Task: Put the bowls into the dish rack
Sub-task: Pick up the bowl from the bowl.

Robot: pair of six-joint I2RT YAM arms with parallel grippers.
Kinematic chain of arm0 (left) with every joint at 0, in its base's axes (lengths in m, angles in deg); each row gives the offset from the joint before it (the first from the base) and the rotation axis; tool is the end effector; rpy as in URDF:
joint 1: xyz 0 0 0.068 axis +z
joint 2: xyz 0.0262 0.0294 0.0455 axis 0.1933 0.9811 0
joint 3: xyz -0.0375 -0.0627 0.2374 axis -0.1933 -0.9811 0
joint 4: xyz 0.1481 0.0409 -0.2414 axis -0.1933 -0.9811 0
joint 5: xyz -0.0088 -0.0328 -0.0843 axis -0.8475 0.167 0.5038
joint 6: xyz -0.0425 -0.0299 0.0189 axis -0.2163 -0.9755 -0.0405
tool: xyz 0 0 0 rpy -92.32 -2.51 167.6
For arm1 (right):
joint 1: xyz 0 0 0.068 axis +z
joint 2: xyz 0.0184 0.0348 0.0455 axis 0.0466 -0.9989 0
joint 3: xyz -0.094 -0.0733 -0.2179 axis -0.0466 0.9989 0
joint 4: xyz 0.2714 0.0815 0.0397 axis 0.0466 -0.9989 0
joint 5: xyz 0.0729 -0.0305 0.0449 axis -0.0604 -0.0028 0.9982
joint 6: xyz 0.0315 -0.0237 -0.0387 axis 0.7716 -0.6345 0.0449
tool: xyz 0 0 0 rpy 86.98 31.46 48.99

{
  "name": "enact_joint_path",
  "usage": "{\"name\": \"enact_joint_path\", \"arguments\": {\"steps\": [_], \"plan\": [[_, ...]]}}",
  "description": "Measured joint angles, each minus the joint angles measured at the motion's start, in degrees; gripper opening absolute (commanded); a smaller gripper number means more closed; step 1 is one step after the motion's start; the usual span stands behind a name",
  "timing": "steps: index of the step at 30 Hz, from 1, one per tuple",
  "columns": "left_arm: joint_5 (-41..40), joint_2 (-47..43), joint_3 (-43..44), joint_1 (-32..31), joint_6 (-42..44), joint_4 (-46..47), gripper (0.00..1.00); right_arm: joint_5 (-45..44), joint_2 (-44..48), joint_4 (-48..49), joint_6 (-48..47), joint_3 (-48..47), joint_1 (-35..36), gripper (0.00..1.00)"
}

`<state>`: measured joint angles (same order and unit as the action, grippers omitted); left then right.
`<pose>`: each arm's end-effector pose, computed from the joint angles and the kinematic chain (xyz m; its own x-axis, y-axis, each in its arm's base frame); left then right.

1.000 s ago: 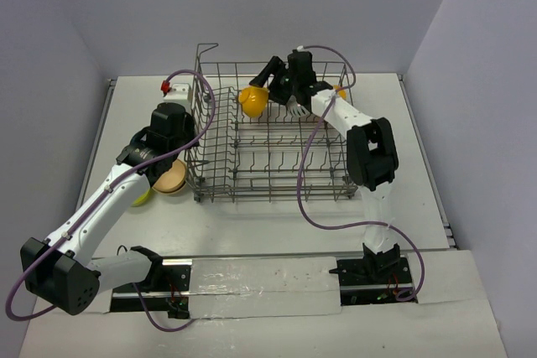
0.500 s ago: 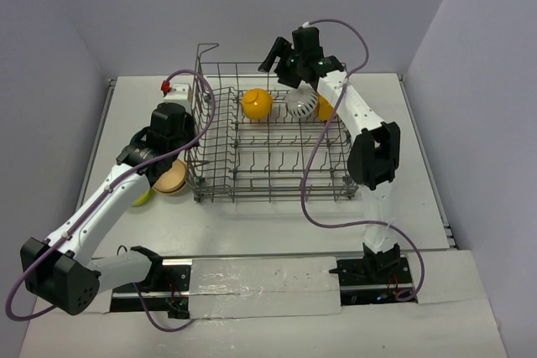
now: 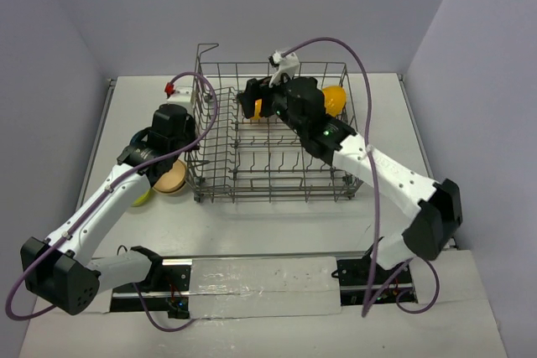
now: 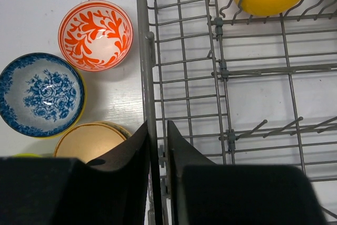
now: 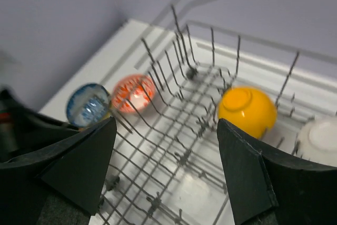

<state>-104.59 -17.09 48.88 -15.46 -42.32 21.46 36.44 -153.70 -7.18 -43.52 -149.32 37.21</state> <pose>0.2691 -0.1223 0.3008 -0.5205 -0.0076 -0.8539 0.0762 0.9956 -0.0553 0.3079 0.2525 0.3549 -0.2290 0.0929 -0.9690 -0.5265 0.8255 0.2036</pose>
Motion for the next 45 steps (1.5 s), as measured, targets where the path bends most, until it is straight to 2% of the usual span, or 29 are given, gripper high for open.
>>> {"name": "enact_joint_path", "arguments": {"steps": [4,9,13,21,30,33,38,41,45], "plan": [[0.57,-0.02,0.0,-0.11,0.26,-0.26,0.31,-4.74,6.4,6.03,-6.97,3.21,5.05,0.84],[1.57,-0.02,-0.02,-0.39,0.31,-0.31,0.45,-12.55,9.11,6.95,-13.88,8.17,10.19,0.84],[2.73,-0.22,0.0,-0.55,0.33,-0.35,0.53,-13.68,12.02,2.19,-14.08,12.28,14.14,0.84],[2.82,-7.13,1.84,-0.76,0.04,0.13,0.7,-12.07,26.71,-6.05,-9.57,17.53,17.55,0.84],[-1.2,-14.49,10.21,-0.81,0.13,1.73,0.75,-12.11,33.0,-10.97,-7.56,25.46,17.75,0.84],[-6.47,-15.37,14.36,-0.85,0.81,0.79,0.75,-11.65,35.04,-12.35,-7.21,28.3,18.03,0.84],[-19.43,-11.72,25.9,-0.09,3.1,-1.9,0.76,-11.43,37.4,-12.83,-7.15,28.98,19.71,0.84],[-23.43,-9.57,29.2,2.62,3.32,-2.62,0.76,-11.39,37.57,-12.85,-7.13,28.98,20.81,0.84],[-22.03,-5.2,29.51,11.56,2.4,-3.98,0.75,-11.04,37.88,-12.83,-7.17,29.0,22.64,0.84]]}}
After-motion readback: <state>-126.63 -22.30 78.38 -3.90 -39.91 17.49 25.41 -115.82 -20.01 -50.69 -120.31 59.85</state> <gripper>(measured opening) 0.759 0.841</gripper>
